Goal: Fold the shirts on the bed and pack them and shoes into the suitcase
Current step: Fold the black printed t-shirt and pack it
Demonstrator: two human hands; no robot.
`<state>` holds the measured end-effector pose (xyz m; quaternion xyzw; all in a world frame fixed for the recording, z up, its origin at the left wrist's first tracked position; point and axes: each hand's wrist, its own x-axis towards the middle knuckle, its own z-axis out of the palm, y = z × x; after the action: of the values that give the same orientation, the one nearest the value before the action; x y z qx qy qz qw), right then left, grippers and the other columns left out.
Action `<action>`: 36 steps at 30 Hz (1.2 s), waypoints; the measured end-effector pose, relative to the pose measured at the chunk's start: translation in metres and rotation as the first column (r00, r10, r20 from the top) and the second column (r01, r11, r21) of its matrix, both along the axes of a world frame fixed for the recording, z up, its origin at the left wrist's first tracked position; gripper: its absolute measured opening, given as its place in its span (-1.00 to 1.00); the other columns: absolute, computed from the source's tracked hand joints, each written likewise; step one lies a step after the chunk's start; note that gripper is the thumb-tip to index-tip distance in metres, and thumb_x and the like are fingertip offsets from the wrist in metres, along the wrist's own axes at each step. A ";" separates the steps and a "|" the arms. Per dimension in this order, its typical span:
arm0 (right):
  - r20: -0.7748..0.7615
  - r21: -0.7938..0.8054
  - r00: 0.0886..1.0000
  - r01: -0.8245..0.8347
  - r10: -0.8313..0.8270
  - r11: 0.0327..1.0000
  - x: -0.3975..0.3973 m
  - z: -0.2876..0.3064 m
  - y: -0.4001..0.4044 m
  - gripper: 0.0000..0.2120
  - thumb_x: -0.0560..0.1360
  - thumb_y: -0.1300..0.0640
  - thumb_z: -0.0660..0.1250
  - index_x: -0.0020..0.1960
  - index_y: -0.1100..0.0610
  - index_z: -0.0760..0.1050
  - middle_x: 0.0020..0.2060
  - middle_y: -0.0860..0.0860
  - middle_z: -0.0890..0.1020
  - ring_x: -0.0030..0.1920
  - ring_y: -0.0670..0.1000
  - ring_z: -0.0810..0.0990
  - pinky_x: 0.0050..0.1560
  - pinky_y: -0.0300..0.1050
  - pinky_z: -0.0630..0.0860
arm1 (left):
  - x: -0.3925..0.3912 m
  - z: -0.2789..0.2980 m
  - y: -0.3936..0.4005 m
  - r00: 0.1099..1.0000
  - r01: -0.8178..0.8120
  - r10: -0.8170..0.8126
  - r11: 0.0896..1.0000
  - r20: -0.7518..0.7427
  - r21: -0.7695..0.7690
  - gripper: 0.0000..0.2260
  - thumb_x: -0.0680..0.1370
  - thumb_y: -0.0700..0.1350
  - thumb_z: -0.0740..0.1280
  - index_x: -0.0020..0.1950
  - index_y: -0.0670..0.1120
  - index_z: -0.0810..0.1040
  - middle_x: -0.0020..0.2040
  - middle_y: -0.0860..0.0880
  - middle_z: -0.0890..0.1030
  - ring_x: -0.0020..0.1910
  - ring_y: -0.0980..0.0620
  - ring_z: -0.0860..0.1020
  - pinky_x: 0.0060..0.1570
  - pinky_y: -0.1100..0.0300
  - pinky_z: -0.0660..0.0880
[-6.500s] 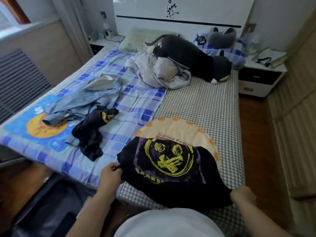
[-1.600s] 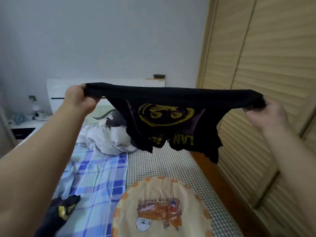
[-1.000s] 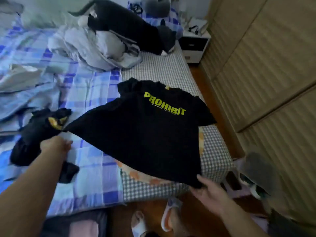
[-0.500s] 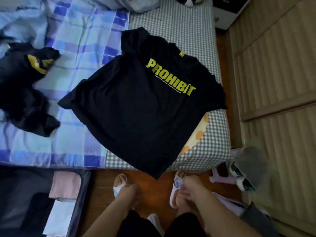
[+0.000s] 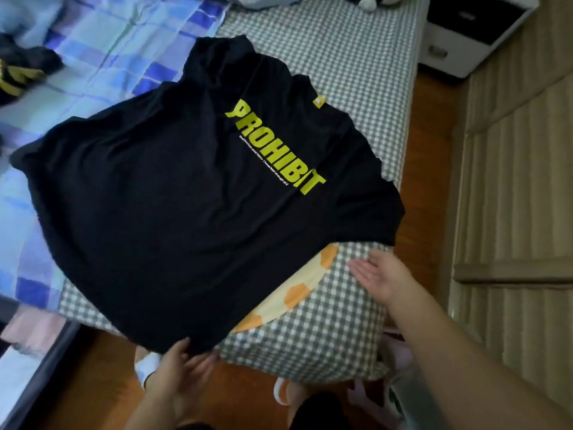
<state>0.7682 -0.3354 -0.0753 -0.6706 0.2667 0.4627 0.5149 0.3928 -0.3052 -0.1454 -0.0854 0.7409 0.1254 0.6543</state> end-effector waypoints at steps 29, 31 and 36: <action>0.010 -0.181 1.000 0.029 -0.027 0.983 0.039 -0.043 -0.075 -0.85 0.55 0.40 0.14 -0.11 0.23 0.41 -0.27 0.07 0.42 -0.29 -0.02 0.40 -0.14 -0.14 0.45 | 0.033 0.021 -0.057 0.912 -0.371 0.389 0.918 -0.134 0.141 -0.70 0.67 0.06 0.18 -0.20 -0.06 0.31 -0.26 -0.04 0.30 -0.30 0.01 0.37 -0.22 0.15 0.37; 0.162 -0.323 0.979 -0.067 0.125 0.944 0.047 -0.040 -0.085 -0.88 0.57 0.35 0.18 0.02 0.21 0.45 -0.20 0.08 0.47 -0.21 0.01 0.47 -0.03 -0.07 0.50 | 0.076 0.034 -0.065 0.990 -0.140 0.143 0.983 -0.014 0.119 -0.77 0.66 -0.05 0.22 -0.17 -0.10 0.41 -0.29 -0.07 0.38 -0.33 -0.01 0.45 -0.31 0.13 0.44; 0.367 -0.439 0.699 -0.452 0.614 0.777 0.103 -0.037 -0.066 -0.70 0.65 0.07 0.28 0.37 0.01 0.46 0.24 -0.01 0.53 0.25 0.07 0.50 0.31 0.06 0.44 | 0.208 0.068 -0.052 0.882 0.207 -0.305 0.936 0.360 0.286 -0.94 0.63 -0.22 0.29 -0.04 -0.16 0.49 -0.20 -0.13 0.45 -0.24 -0.09 0.46 -0.26 0.16 0.39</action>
<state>0.8717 -0.4016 -0.1119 -0.8865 -0.0117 0.3585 0.2922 0.6005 -0.3571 -0.0772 0.0695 0.5762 0.1056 0.8075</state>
